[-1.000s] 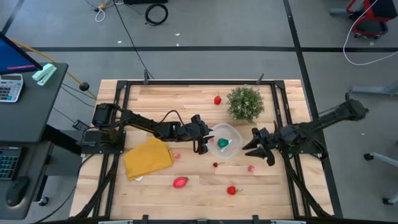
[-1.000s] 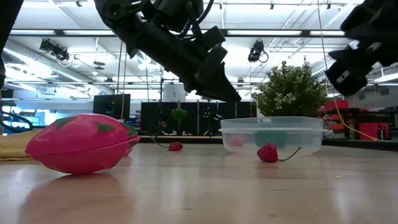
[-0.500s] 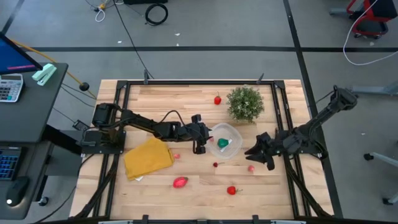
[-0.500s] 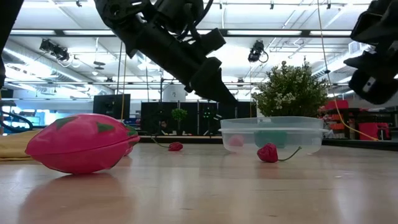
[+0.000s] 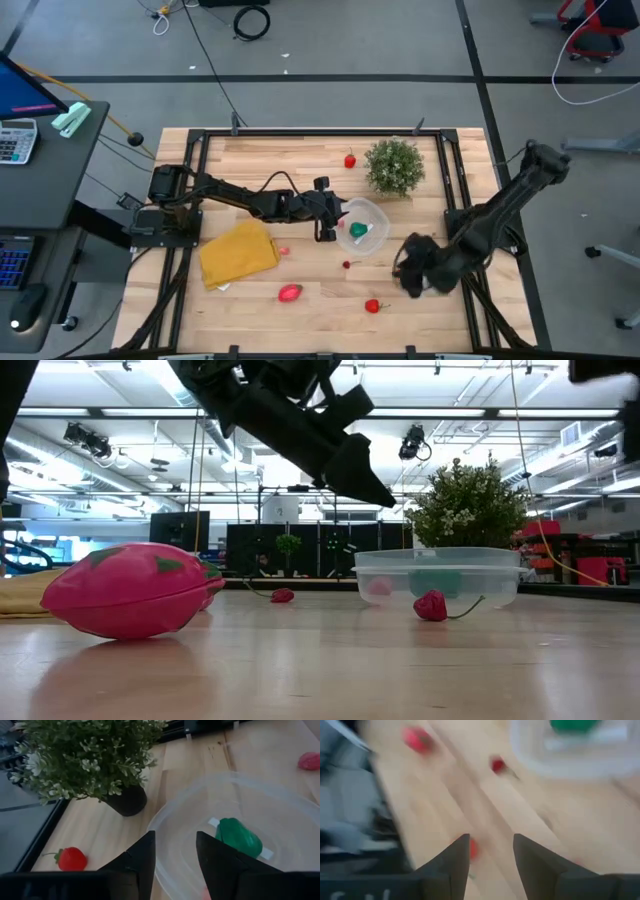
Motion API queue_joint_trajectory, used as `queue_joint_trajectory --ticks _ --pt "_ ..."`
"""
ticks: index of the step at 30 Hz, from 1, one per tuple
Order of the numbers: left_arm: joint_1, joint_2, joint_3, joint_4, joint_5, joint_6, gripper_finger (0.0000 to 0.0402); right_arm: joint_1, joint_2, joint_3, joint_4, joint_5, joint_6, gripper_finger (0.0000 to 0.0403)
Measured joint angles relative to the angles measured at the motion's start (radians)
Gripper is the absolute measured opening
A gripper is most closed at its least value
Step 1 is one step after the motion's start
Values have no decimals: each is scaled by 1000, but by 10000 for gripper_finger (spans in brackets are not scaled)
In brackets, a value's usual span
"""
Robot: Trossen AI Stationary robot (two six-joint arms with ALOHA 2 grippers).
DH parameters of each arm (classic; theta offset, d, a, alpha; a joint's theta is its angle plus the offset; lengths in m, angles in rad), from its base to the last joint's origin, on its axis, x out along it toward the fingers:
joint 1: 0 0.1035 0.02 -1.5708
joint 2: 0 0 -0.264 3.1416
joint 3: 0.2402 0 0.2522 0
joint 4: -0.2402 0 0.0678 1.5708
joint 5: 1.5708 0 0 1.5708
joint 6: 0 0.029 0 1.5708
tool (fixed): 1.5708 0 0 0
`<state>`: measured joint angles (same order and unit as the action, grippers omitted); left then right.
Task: Pick and placing Produce into tupperware
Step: Put the peach into the transparent bin
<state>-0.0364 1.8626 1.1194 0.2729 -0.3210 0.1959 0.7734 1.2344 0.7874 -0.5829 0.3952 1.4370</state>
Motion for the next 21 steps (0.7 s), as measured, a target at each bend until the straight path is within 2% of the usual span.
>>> queue_joint_trajectory --ticks 4,8,14,21 --pt "-1 0 1 -2 0 0 140 31 178 23 -19 -97 69 160" --pt "0 0 1 0 0 1 138 44 279 44 -20 -169 161 160" --pt "5 0 1 7 0 19 143 29 285 62 -41 -178 160 160" --pt "7 0 1 5 0 25 139 -4 268 62 -284 -161 168 160"
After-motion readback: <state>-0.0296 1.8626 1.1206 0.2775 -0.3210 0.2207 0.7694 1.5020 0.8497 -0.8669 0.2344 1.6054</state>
